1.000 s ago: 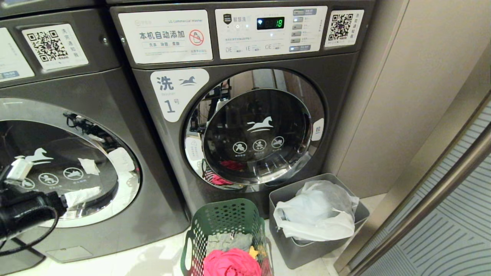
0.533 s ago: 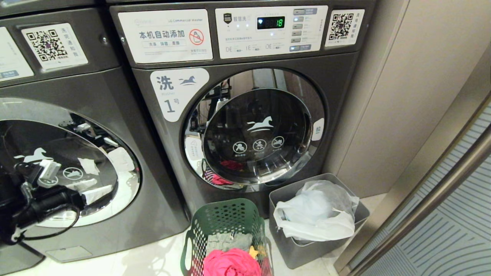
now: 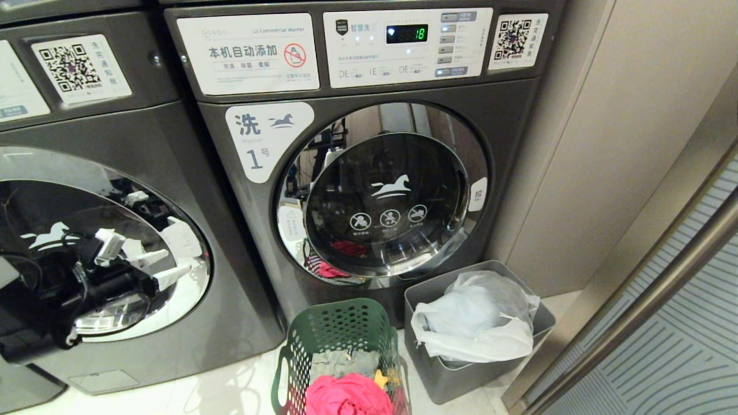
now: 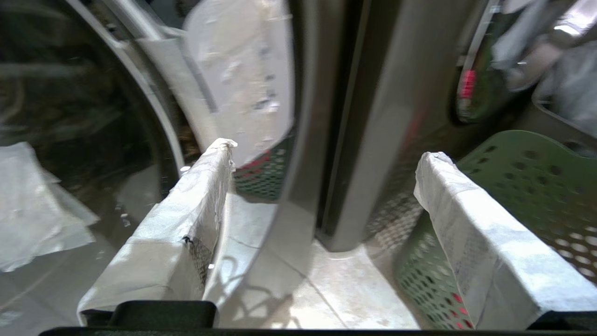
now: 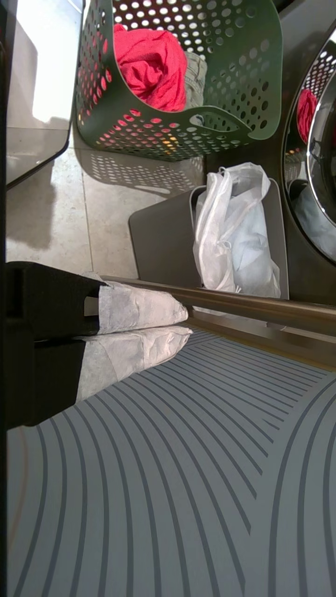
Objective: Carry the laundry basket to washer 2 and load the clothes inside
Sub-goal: Open the lid of the washing machine
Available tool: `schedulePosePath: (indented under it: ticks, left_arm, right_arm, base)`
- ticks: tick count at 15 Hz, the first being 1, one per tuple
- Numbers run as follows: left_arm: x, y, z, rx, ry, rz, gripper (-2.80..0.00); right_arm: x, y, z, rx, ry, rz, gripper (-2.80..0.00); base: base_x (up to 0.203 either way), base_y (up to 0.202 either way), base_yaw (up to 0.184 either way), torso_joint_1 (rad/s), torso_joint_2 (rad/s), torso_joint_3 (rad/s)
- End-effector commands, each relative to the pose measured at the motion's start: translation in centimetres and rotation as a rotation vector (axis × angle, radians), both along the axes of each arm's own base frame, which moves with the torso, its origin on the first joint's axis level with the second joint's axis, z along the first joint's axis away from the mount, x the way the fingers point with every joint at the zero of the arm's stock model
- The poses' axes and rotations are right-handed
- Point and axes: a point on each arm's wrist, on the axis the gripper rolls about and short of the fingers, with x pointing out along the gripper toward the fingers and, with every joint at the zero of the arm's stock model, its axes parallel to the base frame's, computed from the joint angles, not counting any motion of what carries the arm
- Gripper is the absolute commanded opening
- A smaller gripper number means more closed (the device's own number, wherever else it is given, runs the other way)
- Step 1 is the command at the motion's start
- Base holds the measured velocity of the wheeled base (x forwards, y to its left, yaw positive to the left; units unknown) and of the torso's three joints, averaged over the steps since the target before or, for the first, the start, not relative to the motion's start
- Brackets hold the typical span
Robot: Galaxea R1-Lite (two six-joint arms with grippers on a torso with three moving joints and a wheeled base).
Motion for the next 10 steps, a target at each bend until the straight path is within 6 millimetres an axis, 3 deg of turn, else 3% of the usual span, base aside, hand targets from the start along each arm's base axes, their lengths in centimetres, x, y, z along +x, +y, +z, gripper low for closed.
schedulePosePath:
  ticks: [1, 10]
  left_arm:
    - [0.6, 0.3, -0.4, 0.010, -0.005, 0.030, 0.00]
    - [2.3, 0.8, -0.1, -0.028, -0.012, 0.085, 0.00]
  right_arm:
    - [0.0, 0.0, 0.0, -0.001, 0.003, 0.000, -2.80]
    - [0.0, 0.0, 0.0, -0.001, 0.004, 0.000, -2.80]
  base:
    - [0.000, 0.000, 0.000, 0.000, 0.00, 0.000]
    - [0.000, 0.000, 0.000, 0.000, 0.00, 0.000]
